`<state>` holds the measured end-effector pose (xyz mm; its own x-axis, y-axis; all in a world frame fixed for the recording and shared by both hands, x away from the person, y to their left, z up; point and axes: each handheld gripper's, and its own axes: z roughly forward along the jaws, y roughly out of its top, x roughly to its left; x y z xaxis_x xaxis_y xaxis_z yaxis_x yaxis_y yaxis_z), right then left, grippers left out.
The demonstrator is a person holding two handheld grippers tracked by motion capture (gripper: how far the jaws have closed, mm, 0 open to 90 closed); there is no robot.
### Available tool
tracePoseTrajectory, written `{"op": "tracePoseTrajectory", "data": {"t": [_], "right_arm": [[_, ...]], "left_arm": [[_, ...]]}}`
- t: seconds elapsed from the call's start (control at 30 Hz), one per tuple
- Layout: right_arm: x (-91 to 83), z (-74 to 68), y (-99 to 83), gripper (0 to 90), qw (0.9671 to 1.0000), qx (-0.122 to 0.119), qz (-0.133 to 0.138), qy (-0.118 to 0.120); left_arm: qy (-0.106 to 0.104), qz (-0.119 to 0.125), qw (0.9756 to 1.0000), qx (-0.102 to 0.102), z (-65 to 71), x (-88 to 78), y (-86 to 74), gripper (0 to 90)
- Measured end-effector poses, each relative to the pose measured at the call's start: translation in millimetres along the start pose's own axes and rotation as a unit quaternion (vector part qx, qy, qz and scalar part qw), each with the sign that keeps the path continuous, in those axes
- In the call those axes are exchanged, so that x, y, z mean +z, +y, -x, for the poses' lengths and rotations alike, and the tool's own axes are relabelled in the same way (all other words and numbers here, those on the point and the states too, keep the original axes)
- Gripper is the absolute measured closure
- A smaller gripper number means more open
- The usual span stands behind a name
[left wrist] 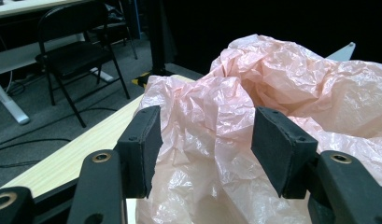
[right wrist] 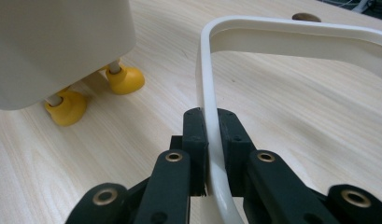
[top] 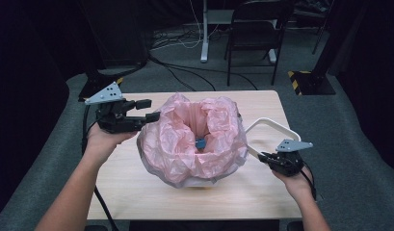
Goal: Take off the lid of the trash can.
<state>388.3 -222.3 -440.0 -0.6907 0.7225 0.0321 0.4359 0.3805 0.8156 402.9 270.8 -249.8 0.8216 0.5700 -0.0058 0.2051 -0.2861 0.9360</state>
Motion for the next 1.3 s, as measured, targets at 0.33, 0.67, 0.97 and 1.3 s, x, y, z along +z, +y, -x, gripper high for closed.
{"op": "tracePoseTrajectory", "data": {"t": [0.33, 0.67, 0.97, 1.3], "right_arm": [[10.8, 1.7, -10.4, 82.6, 0.9998, 0.003, -0.017, 0.006], [18.0, 3.9, -19.4, 82.7, 0.9995, 0.009, -0.027, 0.012], [22.9, 5.6, -24.6, 82.7, 0.9993, 0.011, -0.032, 0.016], [35.0, 6.0, -33.3, 83.0, 0.9982, 0.005, -0.057, 0.016]], "left_arm": [[-0.001, 0.001, 1.0, 0.0, -0.9, -0.2, -0.7, 42.4], [-0.001, 0.002, 1.0, -0.001, -0.3, 0.8, -0.9, 42.3], [-0.002, 0.001, 1.0, -0.001, -0.3, 2.2, -0.7, 42.3], [-0.001, 0.0, 1.0, -0.002, -1.4, 2.5, -0.1, 42.3]]}}
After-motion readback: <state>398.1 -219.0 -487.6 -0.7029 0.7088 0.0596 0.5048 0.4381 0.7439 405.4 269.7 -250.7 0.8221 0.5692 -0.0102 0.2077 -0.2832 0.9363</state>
